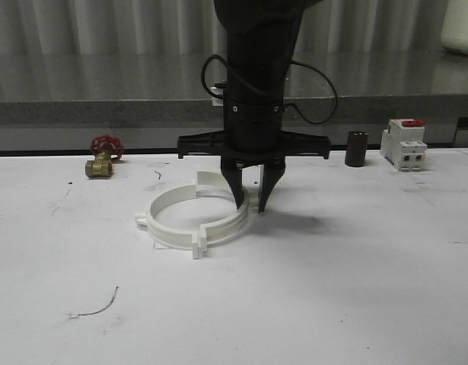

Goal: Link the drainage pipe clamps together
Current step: 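Carry the half-ring to the placed one and press their ends together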

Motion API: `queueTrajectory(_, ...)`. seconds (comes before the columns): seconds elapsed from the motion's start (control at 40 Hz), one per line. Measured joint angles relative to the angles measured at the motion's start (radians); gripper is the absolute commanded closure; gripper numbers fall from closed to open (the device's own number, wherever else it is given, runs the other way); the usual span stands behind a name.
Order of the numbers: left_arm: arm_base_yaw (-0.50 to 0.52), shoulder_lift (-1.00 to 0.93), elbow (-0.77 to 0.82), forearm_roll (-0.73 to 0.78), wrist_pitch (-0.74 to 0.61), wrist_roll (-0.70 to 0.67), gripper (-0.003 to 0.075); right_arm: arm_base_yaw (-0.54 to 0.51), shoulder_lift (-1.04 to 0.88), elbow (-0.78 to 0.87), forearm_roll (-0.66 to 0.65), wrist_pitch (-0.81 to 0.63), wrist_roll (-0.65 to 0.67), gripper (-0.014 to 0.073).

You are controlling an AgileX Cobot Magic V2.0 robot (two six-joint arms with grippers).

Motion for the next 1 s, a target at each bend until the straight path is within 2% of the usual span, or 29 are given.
queueTrajectory(0.999,0.0,0.0,0.0,0.0,0.0,0.0,0.0741,0.0,0.024,-0.002,0.033,0.008,0.002,0.0418)
